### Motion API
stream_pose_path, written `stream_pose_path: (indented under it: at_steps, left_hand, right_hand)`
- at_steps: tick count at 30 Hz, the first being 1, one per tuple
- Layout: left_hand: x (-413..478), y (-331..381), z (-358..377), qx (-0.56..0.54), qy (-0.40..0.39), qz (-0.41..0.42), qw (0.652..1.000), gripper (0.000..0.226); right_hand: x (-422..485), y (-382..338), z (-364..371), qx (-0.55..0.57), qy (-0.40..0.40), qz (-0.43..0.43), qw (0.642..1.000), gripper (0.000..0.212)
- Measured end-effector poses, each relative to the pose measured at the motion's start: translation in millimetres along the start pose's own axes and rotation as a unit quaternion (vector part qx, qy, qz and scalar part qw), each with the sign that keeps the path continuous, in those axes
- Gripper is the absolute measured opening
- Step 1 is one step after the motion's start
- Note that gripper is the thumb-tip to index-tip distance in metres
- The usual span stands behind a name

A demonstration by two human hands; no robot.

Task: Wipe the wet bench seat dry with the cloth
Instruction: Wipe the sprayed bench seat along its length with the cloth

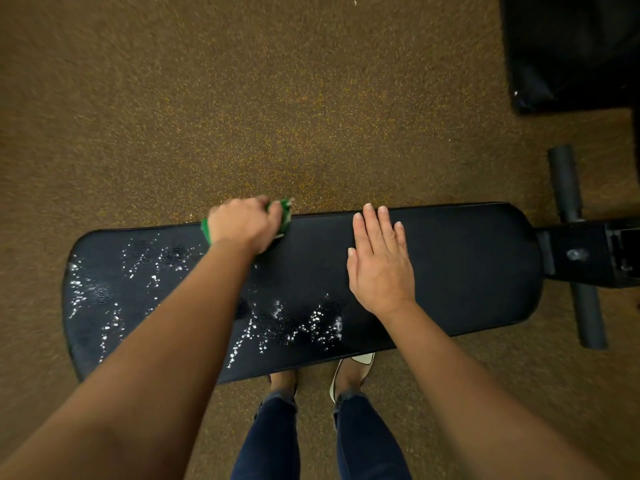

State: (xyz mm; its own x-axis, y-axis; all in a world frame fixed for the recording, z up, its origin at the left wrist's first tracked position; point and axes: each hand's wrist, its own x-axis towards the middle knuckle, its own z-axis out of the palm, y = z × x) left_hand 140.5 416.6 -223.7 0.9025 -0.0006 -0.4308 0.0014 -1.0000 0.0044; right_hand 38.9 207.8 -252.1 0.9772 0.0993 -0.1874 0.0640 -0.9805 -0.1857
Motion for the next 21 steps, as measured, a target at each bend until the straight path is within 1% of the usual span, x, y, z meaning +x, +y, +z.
stream_pose_path:
  at_steps: [1,3,4,6,7,8,10,11,13,14,17,19,20,21]
  left_hand:
    - [-1,18,3,-0.003,0.005,0.024,1.000,0.046]
    - [-8,50,10,-0.005,0.040,0.105,0.994,0.043]
    - [-14,59,10,-0.011,0.044,0.140,0.989,0.043]
    - [-22,51,10,-0.026,0.044,0.177,0.983,0.045]
    - [-21,37,11,-0.027,0.051,0.169,0.984,0.045]
    - [-18,20,14,-0.026,0.055,0.142,0.988,0.045]
    - [-12,-12,15,-0.022,0.053,0.040,0.998,0.044]
    - [-9,-19,15,-0.016,0.053,0.000,0.998,0.043]
    - [-9,-3,16,-0.001,0.061,-0.028,0.998,0.045]
    - [-13,14,18,-0.009,0.061,-0.016,0.998,0.046]
    - [-35,51,24,-0.072,0.105,0.105,0.986,0.045]
    - [-42,37,33,-0.077,0.121,0.168,0.975,0.046]
    - [-42,23,38,-0.061,0.129,0.187,0.972,0.047]
    - [-41,10,41,-0.049,0.134,0.185,0.972,0.049]
  right_hand:
    - [0,0,0,0.000,0.001,0.000,1.000,0.057]
    - [-1,0,-1,0.001,0.002,0.000,1.000,0.058]
    - [-1,0,-1,0.002,0.003,0.000,1.000,0.058]
    - [0,0,-1,0.004,0.005,-0.001,1.000,0.057]
    - [0,0,-1,0.005,0.005,-0.001,1.000,0.057]
    - [0,0,0,0.005,0.003,-0.001,1.000,0.057]
    - [0,1,0,0.004,0.001,-0.003,1.000,0.057]
    - [0,1,0,0.002,0.000,-0.003,1.000,0.057]
    - [0,0,0,0.001,-0.002,-0.002,1.000,0.058]
    - [0,0,0,0.001,-0.002,0.000,1.000,0.058]
    - [0,0,0,-0.003,0.000,-0.002,1.000,0.058]
    - [0,0,-1,-0.001,0.006,-0.005,1.000,0.058]
    - [0,0,-1,0.001,0.007,-0.006,1.000,0.058]
    - [0,1,-1,0.001,0.007,-0.006,1.000,0.058]
